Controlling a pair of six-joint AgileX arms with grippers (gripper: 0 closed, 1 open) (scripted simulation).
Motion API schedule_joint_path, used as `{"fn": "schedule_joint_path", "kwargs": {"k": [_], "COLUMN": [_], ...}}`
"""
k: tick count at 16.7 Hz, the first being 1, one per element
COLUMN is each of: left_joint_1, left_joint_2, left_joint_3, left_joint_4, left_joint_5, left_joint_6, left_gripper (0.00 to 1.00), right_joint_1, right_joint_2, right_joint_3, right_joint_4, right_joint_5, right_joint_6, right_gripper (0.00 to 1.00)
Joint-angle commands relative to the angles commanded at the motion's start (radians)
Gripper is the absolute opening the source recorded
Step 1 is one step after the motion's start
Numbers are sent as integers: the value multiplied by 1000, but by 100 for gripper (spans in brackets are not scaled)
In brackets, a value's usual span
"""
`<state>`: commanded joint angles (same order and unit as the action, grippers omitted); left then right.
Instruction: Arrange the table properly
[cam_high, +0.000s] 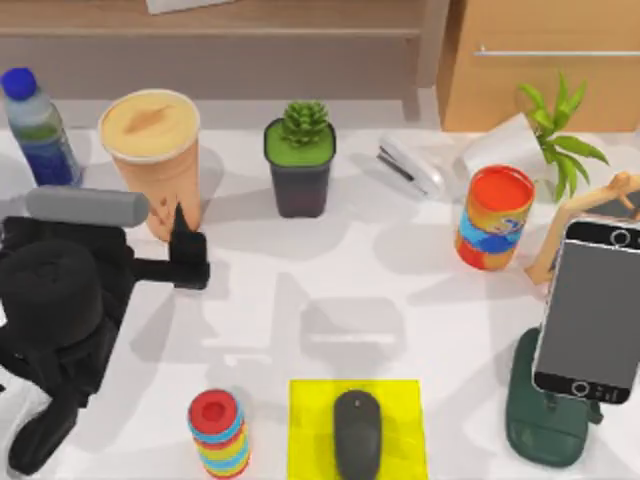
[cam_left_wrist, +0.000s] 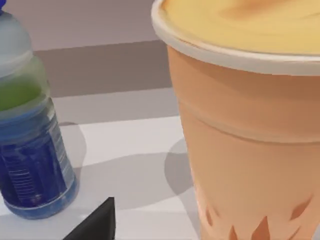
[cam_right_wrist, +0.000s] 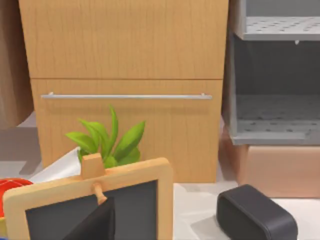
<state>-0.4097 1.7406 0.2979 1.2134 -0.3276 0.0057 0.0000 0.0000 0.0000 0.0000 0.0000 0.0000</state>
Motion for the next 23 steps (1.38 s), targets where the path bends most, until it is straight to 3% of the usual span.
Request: {"fn": "schedule_joint_path", "kwargs": {"k": [7,23], "left_joint_1": [-21,17], "left_joint_2": [312,369], "left_joint_3": [169,288], "left_joint_4": [267,210], "left_joint_5": [-51,-13], "left_joint_6": [-42,-39], "left_gripper": [100,100], "right_joint_1": [0,0], "right_joint_2": [0,0], "right_joint_3": [0,0], "right_joint_4": [0,0], "right_joint_5": [0,0], "right_joint_6": [0,0], "right_gripper": [100,100]}}
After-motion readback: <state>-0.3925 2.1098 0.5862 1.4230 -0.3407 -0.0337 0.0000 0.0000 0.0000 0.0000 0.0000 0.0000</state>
